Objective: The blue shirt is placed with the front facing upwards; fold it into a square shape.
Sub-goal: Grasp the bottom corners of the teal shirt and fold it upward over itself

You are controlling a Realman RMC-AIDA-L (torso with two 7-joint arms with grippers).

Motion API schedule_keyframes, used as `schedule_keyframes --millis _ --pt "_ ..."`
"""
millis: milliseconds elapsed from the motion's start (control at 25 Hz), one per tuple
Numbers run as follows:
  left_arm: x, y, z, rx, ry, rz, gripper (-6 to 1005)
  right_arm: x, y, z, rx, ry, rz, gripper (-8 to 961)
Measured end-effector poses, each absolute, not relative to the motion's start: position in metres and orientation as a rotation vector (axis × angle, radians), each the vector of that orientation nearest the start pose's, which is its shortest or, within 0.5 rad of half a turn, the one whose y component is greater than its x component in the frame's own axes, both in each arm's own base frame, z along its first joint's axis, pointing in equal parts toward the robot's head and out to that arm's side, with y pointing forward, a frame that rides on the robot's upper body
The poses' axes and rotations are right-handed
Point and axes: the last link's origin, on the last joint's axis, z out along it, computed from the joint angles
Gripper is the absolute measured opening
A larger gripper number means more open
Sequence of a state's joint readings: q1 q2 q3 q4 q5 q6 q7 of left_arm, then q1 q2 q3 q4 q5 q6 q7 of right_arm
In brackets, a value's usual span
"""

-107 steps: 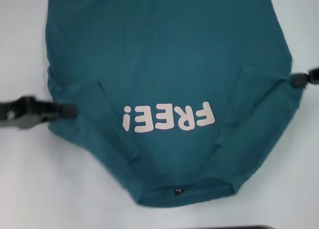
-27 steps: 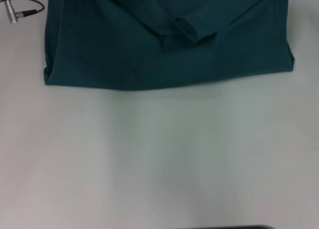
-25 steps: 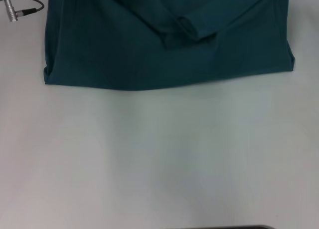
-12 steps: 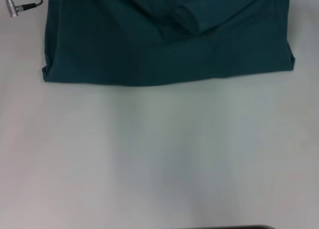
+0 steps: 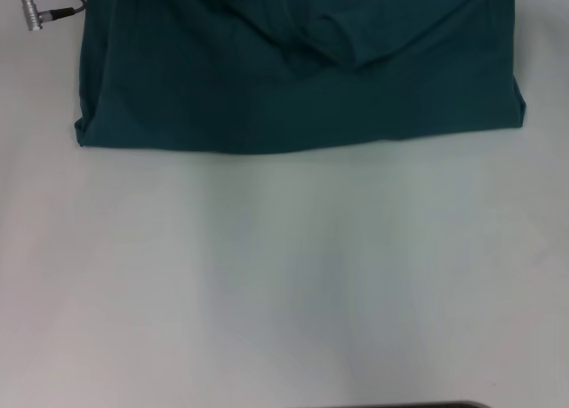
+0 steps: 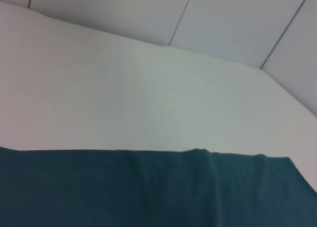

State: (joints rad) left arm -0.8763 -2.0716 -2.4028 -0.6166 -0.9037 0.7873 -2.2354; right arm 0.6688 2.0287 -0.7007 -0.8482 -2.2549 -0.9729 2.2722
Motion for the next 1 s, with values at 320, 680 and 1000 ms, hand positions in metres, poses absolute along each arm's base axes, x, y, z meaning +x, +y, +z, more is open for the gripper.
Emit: schedule_keyframes --millis 320,680,1000 --pt "-0.213 0.480 0.014 -2.068 -1.259 -0.417 102 0.273 0.438 0.078 -1.990 1.287 0.452 109" --pt "-0.229 0.476 0.022 -1.995 -1.315 -0.394 318 0.274 0.438 0.082 -1.994 1.278 0.442 456" --pt "-0.245 0.451 0.039 -1.966 -1.364 -0.479 646 0.269 0.432 0.080 -2.085 1.240 0.438 780"
